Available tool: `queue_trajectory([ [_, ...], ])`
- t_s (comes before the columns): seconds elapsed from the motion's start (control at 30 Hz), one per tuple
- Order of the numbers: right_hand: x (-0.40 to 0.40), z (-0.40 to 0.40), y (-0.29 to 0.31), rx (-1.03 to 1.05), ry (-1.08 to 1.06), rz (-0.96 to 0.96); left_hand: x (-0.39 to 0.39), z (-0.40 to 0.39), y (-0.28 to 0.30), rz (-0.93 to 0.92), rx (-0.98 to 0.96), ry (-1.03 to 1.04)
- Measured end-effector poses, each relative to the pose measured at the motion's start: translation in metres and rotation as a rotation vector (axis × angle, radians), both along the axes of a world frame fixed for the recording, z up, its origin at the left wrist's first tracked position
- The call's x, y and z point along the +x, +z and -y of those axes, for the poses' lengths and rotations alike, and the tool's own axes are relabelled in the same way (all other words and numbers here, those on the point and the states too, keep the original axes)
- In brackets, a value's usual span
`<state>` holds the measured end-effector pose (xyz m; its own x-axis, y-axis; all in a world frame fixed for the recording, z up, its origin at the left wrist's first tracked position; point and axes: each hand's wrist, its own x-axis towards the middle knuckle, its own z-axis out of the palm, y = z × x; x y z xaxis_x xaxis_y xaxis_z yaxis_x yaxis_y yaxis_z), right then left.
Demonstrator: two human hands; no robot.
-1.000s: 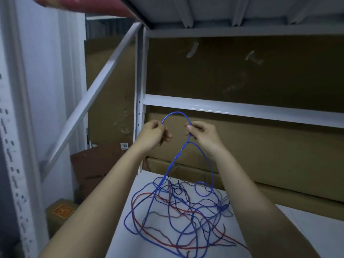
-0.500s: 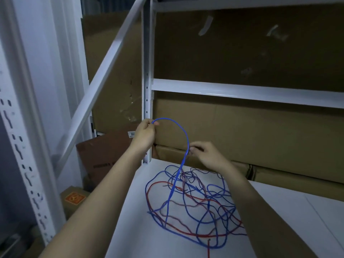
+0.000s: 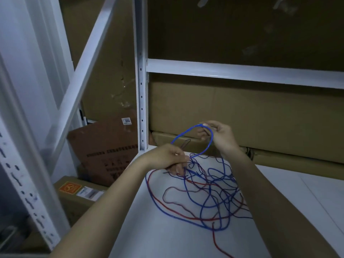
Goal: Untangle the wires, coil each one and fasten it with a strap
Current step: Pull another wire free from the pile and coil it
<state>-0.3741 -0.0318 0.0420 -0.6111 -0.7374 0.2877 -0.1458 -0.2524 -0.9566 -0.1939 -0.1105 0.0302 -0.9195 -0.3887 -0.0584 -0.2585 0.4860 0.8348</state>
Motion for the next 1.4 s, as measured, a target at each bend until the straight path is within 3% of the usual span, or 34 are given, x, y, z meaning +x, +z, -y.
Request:
queue_trajectory([
  [0.3, -0.005, -0.01, -0.014, 0.147, -0.008, -0.206, -0.012, 0.006, -0.028, 0.017, -0.365, 0.371],
  [0.43, 0.003, -0.015, -0.028, 0.166, 0.007, -0.3, -0.014, 0.006, -0.024, -0.272, -0.52, 0.429],
  [0.57, 0.013, -0.02, -0.033, 0.083, 0.051, -0.405, -0.018, 0.004, -0.021, -0.229, -0.431, 0.265],
  [0.7, 0.011, -0.029, -0.036, 0.044, 0.043, -0.598, -0.021, 0.007, -0.023, -0.223, -0.469, 0.429],
  [0.83, 0.01, -0.032, -0.039, -0.053, -0.037, -0.596, -0.026, 0.004, -0.018, -0.246, -0.715, 0.483],
  [0.9, 0.01, -0.03, -0.039, -0.03, -0.131, -0.559, -0.028, 0.003, -0.016, -0.248, -0.845, 0.492],
  [1.0, 0.007, -0.031, -0.039, 0.08, -0.069, -0.48, -0.029, 0.003, -0.015, -0.2, -0.944, 0.509],
  [1.2, 0.0, -0.028, -0.032, 0.423, 0.205, -0.513, -0.026, -0.002, -0.014, -0.181, -0.974, 0.44],
  [1.27, -0.002, -0.027, -0.03, 0.46, 0.146, -0.569, -0.023, -0.003, -0.013, -0.177, -0.954, 0.414],
  [1.4, -0.001, -0.022, -0.031, 0.41, -0.105, -0.9, -0.019, -0.004, -0.009, -0.119, -0.802, 0.379],
])
